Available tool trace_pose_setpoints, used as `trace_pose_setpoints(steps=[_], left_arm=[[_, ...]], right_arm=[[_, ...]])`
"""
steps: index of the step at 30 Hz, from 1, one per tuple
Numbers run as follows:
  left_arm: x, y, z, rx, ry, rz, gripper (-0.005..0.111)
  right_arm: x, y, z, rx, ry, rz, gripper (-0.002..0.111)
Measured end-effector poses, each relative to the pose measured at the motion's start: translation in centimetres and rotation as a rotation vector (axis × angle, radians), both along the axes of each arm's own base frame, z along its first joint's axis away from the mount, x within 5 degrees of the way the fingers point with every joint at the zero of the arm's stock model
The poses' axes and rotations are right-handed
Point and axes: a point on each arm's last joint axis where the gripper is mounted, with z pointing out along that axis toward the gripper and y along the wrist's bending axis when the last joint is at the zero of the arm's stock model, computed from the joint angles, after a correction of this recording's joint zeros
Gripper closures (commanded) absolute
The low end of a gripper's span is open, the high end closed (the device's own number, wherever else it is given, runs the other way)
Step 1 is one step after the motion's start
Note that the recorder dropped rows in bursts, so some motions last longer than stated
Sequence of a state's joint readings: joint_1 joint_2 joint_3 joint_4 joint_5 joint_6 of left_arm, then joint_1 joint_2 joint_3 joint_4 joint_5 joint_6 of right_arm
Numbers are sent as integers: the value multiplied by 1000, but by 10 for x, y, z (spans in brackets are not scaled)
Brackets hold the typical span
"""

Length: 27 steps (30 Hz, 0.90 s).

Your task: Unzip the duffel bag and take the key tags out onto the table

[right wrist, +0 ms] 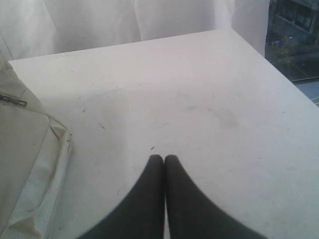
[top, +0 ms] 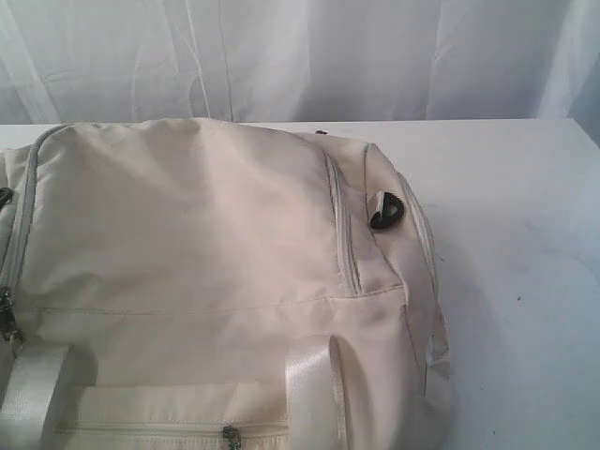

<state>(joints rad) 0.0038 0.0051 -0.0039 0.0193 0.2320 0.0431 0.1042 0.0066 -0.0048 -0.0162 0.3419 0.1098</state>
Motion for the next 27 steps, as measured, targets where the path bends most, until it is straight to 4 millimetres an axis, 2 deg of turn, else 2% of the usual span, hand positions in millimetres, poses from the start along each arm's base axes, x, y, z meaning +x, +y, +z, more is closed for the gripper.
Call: trace_pose_setpoints(steps=[23, 27], left_arm=[[0, 0, 0, 0, 0, 0, 107], [1, 0, 2, 1, -24, 0, 107]], right_arm=[[0, 0, 2, -30, -22, 2, 108], [2, 0, 10, 14, -108, -1, 108]])
